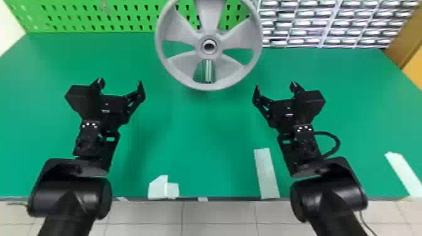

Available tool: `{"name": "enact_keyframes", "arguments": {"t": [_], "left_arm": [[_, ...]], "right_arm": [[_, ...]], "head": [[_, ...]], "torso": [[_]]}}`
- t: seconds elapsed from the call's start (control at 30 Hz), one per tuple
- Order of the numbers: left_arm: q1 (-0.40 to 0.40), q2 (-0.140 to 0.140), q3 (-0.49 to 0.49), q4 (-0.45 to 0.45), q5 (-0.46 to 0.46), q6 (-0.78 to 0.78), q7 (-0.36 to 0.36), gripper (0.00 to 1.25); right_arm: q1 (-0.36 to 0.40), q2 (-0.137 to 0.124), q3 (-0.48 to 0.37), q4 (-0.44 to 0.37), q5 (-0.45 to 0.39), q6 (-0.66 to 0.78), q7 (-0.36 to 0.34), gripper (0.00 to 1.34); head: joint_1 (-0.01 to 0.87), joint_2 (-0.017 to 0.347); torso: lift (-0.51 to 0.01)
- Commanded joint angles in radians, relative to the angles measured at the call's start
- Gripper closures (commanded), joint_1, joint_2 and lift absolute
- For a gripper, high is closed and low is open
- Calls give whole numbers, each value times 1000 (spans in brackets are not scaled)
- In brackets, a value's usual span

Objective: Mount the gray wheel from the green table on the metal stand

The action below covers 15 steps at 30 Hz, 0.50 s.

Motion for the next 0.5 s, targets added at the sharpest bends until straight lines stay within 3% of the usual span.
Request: {"name": "enact_keyframes", "arguments": {"t": [0.0,0.47], "left_arm": [[-3,0,-1,0,-2,0,0,190],[-3,0,-5,-1,-6,0,0,190]], "right_arm": [[-1,0,1,0,0,0,0,236],[2,0,-6,-5,2,0,0,237]], "head": [[867,52],[867,52]], "torso": [[-100],[-100]]}}
